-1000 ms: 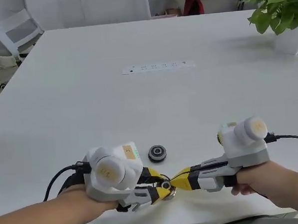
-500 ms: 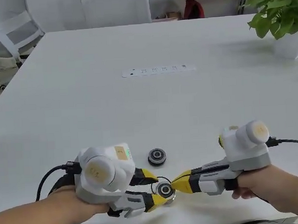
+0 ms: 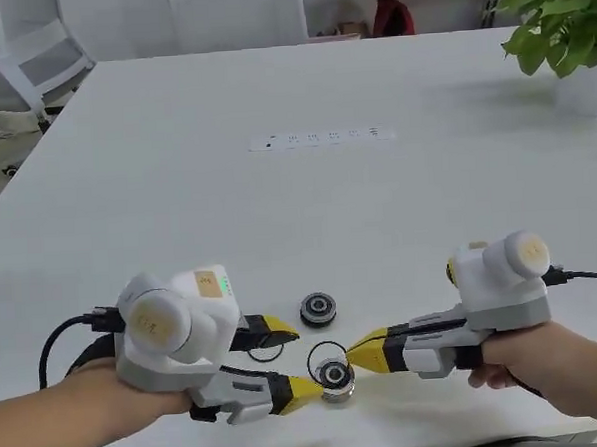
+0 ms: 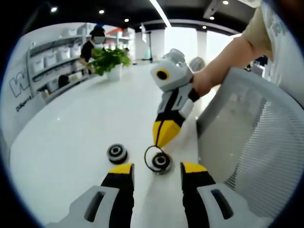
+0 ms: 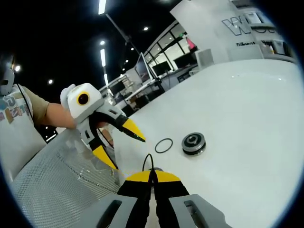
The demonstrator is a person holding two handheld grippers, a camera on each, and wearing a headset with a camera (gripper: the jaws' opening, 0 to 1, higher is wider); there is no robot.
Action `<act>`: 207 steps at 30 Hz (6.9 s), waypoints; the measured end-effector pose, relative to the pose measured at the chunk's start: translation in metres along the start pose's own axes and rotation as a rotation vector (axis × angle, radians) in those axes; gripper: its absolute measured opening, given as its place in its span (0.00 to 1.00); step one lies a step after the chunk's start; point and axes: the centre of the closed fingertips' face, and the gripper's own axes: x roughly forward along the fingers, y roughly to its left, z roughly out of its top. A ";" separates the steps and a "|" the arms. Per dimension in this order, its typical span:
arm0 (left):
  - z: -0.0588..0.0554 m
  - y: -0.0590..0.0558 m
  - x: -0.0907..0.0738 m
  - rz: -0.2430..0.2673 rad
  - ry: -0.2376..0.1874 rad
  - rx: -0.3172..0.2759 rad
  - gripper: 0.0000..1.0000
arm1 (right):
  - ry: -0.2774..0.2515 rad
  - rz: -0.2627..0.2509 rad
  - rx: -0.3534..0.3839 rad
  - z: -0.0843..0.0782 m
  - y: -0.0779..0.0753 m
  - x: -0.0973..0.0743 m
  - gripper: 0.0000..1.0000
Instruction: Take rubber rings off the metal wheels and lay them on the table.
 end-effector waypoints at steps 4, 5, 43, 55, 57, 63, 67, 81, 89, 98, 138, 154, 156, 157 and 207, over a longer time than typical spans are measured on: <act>0.000 0.005 -0.008 0.017 -0.011 -0.014 0.42 | 0.002 0.011 -0.008 0.002 0.003 0.000 0.00; 0.000 0.006 -0.009 0.021 -0.014 -0.017 0.42 | 0.004 0.015 -0.012 0.003 0.003 0.001 0.00; -0.024 0.047 -0.067 0.196 -0.038 -0.118 0.56 | 0.049 0.005 -0.077 0.043 -0.008 0.057 0.00; -0.032 0.047 -0.075 0.211 -0.037 -0.143 0.57 | 0.087 -0.020 -0.050 0.036 -0.016 0.071 0.00; -0.034 0.048 -0.076 0.213 -0.034 -0.143 0.57 | 0.096 -0.022 -0.049 0.034 -0.017 0.072 0.00; -0.035 0.048 -0.076 0.216 -0.032 -0.149 0.57 | 0.108 -0.032 -0.050 0.031 -0.019 0.076 0.00; -0.037 0.048 -0.076 0.215 -0.030 -0.152 0.57 | 0.115 -0.038 -0.051 0.030 -0.021 0.077 0.00; -0.042 0.046 -0.074 0.212 -0.014 -0.161 0.57 | 0.125 -0.072 -0.074 0.027 -0.026 0.080 0.00; -0.042 0.046 -0.074 0.213 -0.011 -0.163 0.57 | 0.111 -0.087 -0.087 0.029 -0.029 0.080 0.04; -0.042 0.046 -0.074 0.215 -0.006 -0.165 0.57 | 0.079 -0.086 -0.084 0.036 -0.028 0.075 0.13; -0.007 0.063 -0.037 0.167 -0.004 -0.111 0.55 | -0.033 -0.180 -0.141 0.053 -0.044 0.007 0.27; -0.005 0.070 -0.019 0.154 0.016 -0.093 0.52 | 0.011 -0.206 -0.163 0.030 -0.057 0.006 0.29; -0.005 0.070 -0.017 0.151 0.013 -0.093 0.51 | 0.013 -0.206 -0.165 0.029 -0.057 0.007 0.29; -0.005 0.071 -0.014 0.150 0.013 -0.093 0.50 | 0.014 -0.204 -0.165 0.028 -0.057 0.007 0.29; 0.002 0.078 0.054 0.089 0.033 -0.122 0.28 | 0.029 -0.194 -0.174 0.021 -0.069 0.018 0.28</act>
